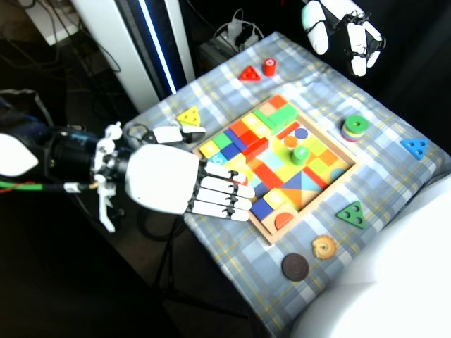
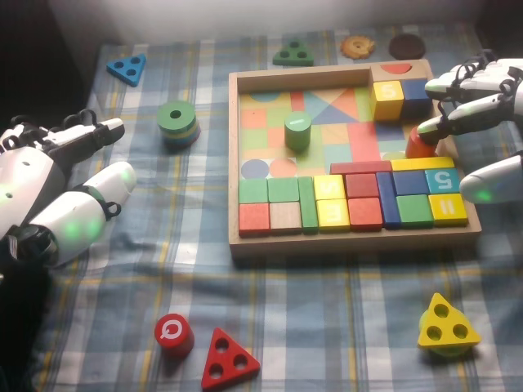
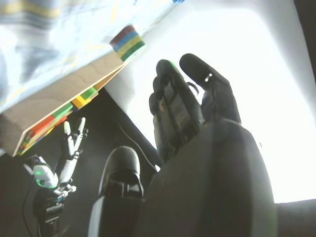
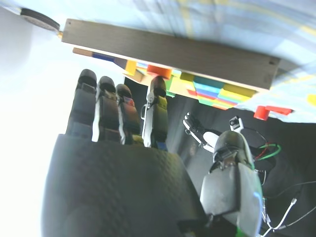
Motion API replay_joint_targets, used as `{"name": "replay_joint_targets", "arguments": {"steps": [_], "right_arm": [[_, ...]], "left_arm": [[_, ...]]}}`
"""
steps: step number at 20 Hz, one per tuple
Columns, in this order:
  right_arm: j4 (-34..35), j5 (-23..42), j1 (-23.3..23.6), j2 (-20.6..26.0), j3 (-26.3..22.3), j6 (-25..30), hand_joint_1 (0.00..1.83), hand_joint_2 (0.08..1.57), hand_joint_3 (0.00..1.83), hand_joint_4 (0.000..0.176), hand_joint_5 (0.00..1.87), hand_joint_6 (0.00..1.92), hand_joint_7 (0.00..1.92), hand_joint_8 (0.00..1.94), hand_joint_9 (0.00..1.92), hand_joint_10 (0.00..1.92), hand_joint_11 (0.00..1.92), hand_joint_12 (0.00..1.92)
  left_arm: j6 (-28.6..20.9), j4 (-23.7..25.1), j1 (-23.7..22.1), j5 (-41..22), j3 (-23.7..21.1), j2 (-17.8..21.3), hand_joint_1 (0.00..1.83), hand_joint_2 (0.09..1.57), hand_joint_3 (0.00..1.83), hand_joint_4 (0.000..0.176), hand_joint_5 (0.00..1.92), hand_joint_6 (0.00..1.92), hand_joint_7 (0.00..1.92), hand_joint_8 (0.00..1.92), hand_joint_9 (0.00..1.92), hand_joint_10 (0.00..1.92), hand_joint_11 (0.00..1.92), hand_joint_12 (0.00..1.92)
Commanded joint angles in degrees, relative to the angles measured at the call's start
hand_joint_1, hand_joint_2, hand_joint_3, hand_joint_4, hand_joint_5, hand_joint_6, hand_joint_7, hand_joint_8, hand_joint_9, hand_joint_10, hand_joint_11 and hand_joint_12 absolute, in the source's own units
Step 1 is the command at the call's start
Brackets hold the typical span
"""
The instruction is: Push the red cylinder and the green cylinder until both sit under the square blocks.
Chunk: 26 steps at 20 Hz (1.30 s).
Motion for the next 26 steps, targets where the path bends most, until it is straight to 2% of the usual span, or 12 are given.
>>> {"name": "replay_joint_targets", "arguments": {"steps": [1,4,6,9,12,13,15,16,18,24,25,26], "right_arm": [[1.31,3.44,0.01,0.19,-0.19,0.14,0.0,0.94,0.0,0.084,0.43,0.01,0.0,0.0,0.0,0.0,0.0,0.0],[1.32,3.42,-0.57,1.13,-1.02,0.14,0.0,0.95,0.0,0.099,0.43,0.01,0.0,0.0,0.0,0.0,0.0,0.0],[1.33,3.34,-0.71,1.74,-1.41,0.14,0.0,0.94,0.0,0.132,0.42,0.0,0.0,0.0,0.0,0.0,0.0,0.0],[1.3,3.33,-1.33,2.49,-2.02,0.14,0.0,0.93,0.0,0.109,0.41,0.0,0.0,0.0,0.0,0.0,0.0,0.0],[1.29,3.37,-1.36,2.89,-2.26,0.14,0.0,0.92,0.0,0.116,0.43,0.01,0.01,0.0,0.0,0.0,0.0,0.0],[1.46,3.6,-1.06,2.97,-2.29,0.13,0.0,0.9,0.0,0.145,0.44,0.0,0.05,0.0,0.0,0.0,0.0,0.0],[1.89,4.15,-0.5,3.44,-2.63,0.01,0.0,0.89,0.0,0.168,0.41,0.0,0.04,0.0,0.0,0.0,0.0,0.0],[2.35,4.32,-0.27,3.72,-2.83,-0.51,0.0,0.89,0.0,0.168,0.41,0.0,0.04,0.0,0.0,0.0,0.0,0.0],[4.35,4.87,0.39,4.42,-3.25,-3.01,0.0,0.88,0.0,0.132,0.4,0.0,0.02,0.0,0.0,0.0,0.0,0.0],[9.76,9.73,2.47,4.76,-3.84,-6.77,0.0,0.97,0.03,0.137,0.38,0.0,0.01,0.0,0.0,0.0,0.0,0.0],[10.12,10.55,3.2,3.84,-3.71,-7.21,0.0,1.01,0.01,0.112,0.38,0.0,0.01,0.0,0.0,0.0,0.0,0.0],[10.11,10.94,4.1,2.34,-3.1,-7.65,0.0,1.01,0.01,0.112,0.38,0.0,0.01,0.0,0.0,0.0,0.0,0.0]], "left_arm": [[-0.17,2.15,-0.54,-6.26,0.26,0.15,0.05,1.43,0.0,0.009,0.5,0.0,0.52,0.0,0.56,0.01,0.0,1.15],[-0.17,2.16,-0.54,-6.2,0.22,0.23,0.04,1.43,0.0,0.012,0.5,0.0,0.52,0.0,0.56,0.0,0.0,1.15],[-0.17,2.16,-0.54,-6.07,0.21,0.22,0.02,1.45,0.0,0.016,0.49,0.0,0.52,0.0,0.56,0.0,0.0,1.13],[-0.17,2.07,-0.54,-5.95,0.22,0.15,0.0,1.43,0.0,0.006,0.49,0.0,0.51,0.0,0.55,0.0,0.0,1.11],[-0.17,1.93,-0.54,-5.92,0.22,0.14,0.0,1.44,0.0,0.009,0.49,0.0,0.52,0.0,0.56,0.0,0.0,1.12],[-0.17,1.79,-0.54,-5.94,0.21,0.12,0.06,1.44,0.0,0.011,0.49,0.0,0.52,0.0,0.56,0.0,0.0,1.12],[-0.17,1.77,-0.54,-5.94,0.19,0.08,0.09,1.42,0.0,0.006,0.49,0.0,0.52,0.0,0.57,0.01,0.0,1.11],[-0.17,1.77,-0.54,-5.94,0.18,0.06,0.09,1.42,0.0,0.006,0.49,0.0,0.52,0.0,0.57,0.01,0.0,1.11],[-0.17,1.63,-0.53,-5.95,0.23,0.07,0.02,1.41,0.0,0.005,0.48,0.0,0.5,0.0,0.56,0.0,0.0,1.08],[-0.18,1.47,-0.53,-5.95,0.21,0.04,0.05,1.43,0.0,0.0,0.49,0.0,0.51,0.0,0.57,0.0,0.0,1.16],[-0.18,1.49,-0.55,-5.95,0.24,0.01,0.05,1.42,0.0,0.001,0.5,0.0,0.52,0.0,0.56,0.0,0.0,1.16],[-0.18,1.5,-0.56,-5.98,0.26,-0.02,0.05,1.42,0.0,0.001,0.5,0.0,0.52,0.0,0.56,0.0,0.0,1.16]]}}
